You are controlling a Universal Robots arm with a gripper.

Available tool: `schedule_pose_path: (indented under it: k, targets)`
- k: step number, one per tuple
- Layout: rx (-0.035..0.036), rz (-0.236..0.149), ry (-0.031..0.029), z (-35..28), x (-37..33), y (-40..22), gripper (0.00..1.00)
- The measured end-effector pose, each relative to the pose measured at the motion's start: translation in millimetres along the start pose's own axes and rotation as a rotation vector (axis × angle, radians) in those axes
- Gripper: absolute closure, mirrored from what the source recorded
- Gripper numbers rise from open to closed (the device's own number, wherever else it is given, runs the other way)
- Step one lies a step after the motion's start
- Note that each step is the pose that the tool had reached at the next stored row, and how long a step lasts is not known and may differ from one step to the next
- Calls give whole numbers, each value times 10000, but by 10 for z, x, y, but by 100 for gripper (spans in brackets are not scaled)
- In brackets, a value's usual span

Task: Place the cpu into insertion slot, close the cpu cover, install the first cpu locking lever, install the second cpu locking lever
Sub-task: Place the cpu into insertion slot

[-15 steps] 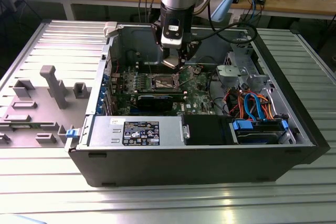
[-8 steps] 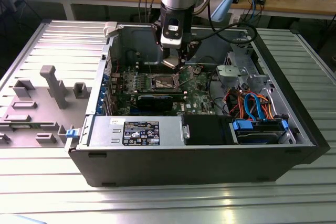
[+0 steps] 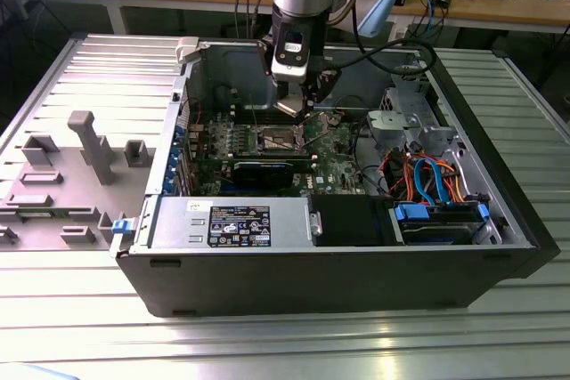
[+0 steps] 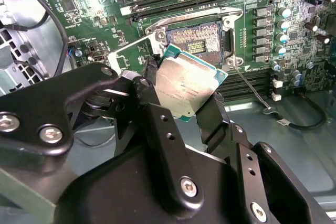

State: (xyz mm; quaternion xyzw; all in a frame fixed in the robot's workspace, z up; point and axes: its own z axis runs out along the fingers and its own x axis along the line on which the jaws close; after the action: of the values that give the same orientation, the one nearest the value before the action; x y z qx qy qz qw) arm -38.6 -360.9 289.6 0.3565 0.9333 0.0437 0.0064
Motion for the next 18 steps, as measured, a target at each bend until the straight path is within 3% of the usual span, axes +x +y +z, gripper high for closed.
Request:
schedule_pose_path:
  k: [18]
  targets:
    - [-6, 298, -26, 0, 0, 0, 45]
